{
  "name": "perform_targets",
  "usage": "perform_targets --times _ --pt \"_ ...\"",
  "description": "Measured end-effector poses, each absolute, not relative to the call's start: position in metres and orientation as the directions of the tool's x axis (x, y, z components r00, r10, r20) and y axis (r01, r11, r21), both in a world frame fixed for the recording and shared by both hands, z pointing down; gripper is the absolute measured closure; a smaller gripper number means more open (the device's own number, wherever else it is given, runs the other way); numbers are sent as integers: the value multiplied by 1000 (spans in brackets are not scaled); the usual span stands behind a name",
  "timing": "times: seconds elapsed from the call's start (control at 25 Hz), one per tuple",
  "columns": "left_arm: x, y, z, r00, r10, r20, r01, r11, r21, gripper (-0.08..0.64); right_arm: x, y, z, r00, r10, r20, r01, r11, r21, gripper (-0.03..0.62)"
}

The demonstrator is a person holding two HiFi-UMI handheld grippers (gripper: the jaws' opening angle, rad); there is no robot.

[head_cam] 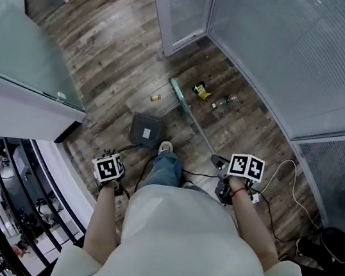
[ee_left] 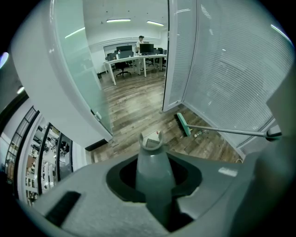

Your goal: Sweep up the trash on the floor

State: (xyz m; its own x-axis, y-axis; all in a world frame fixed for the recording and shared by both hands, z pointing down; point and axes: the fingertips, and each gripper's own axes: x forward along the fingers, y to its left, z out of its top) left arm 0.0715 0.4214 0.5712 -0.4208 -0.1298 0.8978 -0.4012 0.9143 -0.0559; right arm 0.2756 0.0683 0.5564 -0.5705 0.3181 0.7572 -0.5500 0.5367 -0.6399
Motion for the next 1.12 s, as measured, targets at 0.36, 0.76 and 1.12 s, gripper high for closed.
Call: perform_targets --times 0.36,0.76,1.12 --pt "22 415 580 -397 -130 908 -433 899 -61 468 222 63 555 -560 311 768 -564 536 -628 482" --pt "-36 418 588 -367 -147 918 -482 874 -53 468 164 76 557 -542 304 783 -577 543 -610 482" --pt "-78 423 600 -333 -175 927 -533 845 -32 468 113 89 562 -530 292 797 -587 552 -592 483"
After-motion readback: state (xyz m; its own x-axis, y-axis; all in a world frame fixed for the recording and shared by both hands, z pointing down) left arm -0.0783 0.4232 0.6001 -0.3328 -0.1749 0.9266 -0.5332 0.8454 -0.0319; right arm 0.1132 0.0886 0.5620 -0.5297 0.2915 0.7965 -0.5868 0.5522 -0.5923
